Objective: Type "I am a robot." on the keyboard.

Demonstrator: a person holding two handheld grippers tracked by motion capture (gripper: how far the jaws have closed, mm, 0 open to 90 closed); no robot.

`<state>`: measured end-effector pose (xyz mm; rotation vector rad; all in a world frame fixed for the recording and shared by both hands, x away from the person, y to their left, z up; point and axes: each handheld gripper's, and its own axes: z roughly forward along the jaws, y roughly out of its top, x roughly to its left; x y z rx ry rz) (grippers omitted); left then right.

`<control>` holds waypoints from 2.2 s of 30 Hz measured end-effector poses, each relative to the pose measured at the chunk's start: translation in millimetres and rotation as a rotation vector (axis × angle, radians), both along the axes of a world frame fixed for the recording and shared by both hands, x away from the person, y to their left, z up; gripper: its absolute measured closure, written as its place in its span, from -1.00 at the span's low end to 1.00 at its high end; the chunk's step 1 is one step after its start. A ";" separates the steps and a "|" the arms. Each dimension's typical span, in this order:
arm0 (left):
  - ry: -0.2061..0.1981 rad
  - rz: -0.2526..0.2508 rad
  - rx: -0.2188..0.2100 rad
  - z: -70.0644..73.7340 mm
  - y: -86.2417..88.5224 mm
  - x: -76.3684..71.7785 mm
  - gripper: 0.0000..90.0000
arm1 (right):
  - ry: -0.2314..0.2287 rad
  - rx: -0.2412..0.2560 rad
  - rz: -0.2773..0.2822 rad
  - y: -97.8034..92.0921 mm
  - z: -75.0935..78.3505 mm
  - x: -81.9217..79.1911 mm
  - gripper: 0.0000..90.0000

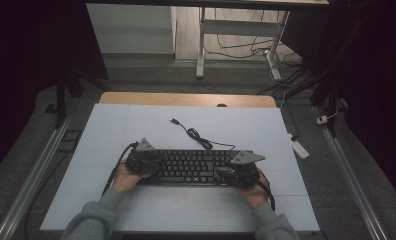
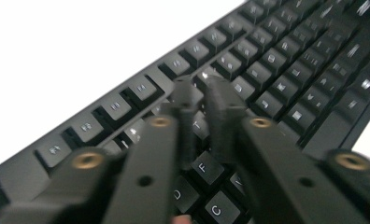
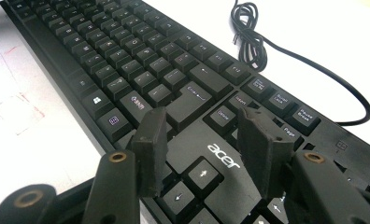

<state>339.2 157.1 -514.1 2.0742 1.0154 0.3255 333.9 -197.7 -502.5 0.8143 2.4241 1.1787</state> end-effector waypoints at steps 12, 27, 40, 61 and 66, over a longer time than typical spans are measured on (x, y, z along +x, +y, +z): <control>0.010 0.013 -0.002 12.0 18.9 -13.4 -0.16 | 0.002 -0.002 -0.011 -3.0 -0.6 1.4 0.17; 0.015 0.040 -0.039 13.3 48.4 -42.2 -0.33 | -0.001 -0.004 -0.021 -5.9 -1.7 3.0 0.17; 0.002 0.063 -0.054 12.8 59.3 -58.5 -0.34 | -0.014 0.012 -0.006 -0.5 4.2 3.3 0.17; 0.000 0.045 -0.042 12.7 56.5 -58.3 -0.34 | 0.007 0.067 0.127 38.9 17.5 6.7 0.89; 0.004 0.041 -0.039 12.2 55.3 -58.2 -0.34 | 0.017 0.060 0.158 49.2 19.5 7.3 0.99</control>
